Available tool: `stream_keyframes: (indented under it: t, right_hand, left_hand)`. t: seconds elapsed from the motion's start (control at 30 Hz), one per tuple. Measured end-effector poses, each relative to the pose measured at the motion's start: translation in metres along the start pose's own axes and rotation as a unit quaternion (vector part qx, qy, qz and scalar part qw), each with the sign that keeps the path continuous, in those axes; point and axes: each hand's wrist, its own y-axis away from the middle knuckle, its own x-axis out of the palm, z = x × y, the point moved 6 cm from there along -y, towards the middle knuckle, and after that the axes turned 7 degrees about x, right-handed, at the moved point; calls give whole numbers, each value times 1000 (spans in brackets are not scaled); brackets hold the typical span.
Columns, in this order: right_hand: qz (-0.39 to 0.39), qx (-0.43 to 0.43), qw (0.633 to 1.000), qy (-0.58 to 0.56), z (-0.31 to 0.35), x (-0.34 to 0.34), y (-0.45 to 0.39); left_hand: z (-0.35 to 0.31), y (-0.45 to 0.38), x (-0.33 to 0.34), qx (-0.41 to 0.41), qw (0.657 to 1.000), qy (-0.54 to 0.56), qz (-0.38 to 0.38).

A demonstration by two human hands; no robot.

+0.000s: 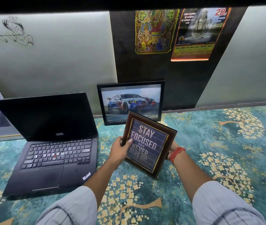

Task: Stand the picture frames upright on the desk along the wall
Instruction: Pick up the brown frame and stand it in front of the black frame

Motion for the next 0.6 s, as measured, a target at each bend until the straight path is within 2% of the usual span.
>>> stream_keyframes:
  t: [0.23,0.43,0.53,0.6]
  right_hand:
    - [-120,-29,992,-6,-2,-19,3]
    - [-226,-147,963,6,28,-21,55]
    - [-265,-250,930,36,45,-20,85]
    - [-331,-335,879,71,58,-14,115]
  left_hand:
    - [6,5,-4,-40,999,16,4]
    - [-17,21,-20,-20,1000,-13,-12]
    - [-40,26,-32,15,999,-11,-29]
    - [-61,32,-39,51,997,-24,-55]
